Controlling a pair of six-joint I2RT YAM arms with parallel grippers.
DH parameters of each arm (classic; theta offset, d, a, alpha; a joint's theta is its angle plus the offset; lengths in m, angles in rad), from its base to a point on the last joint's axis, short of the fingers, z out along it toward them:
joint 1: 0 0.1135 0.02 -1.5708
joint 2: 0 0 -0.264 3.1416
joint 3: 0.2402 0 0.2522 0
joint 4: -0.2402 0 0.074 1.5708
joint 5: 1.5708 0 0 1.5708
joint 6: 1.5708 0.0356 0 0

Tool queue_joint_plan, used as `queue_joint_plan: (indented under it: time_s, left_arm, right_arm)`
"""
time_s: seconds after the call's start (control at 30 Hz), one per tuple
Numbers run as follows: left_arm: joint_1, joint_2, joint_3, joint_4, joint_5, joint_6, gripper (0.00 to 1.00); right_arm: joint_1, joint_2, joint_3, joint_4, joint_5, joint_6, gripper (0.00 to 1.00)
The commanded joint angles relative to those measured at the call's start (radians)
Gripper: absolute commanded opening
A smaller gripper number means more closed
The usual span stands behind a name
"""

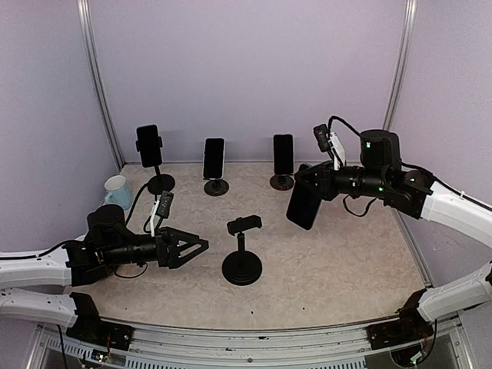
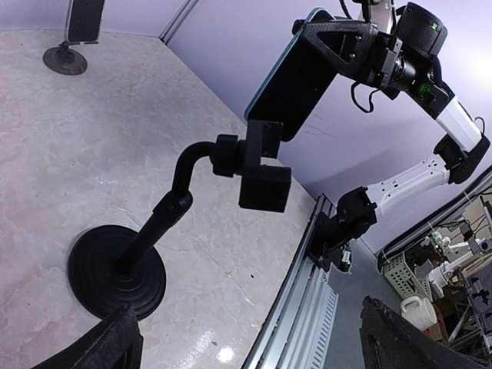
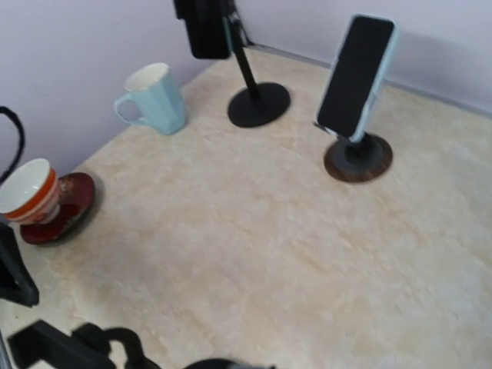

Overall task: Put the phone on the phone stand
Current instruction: Pick up the phone stand from the center of the board.

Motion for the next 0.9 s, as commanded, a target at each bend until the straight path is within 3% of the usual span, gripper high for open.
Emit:
queue_joint_plan:
  time_s: [0.0,0.33,0.87]
  left_arm:
    - [-0.021,0.029,0.016,0.125,-0.015,-0.007,0.96]
    - [-0.031,0.248,0.176,0.135,0.013,0.037,0.92]
    - [-0.073,0.413,0.278,0.207,0.003,0.018,0.75]
  right_arm:
    - [-0.007,0.000,0.087,-0.025,-0.045,-0.059,0.00]
    - [-0.026,-0.012,0.144,-0.102,-0.066,-0.123,0.00]
    - [-0.047,-0.136,0.013,-0.092,-0.055,-0.091,0.00]
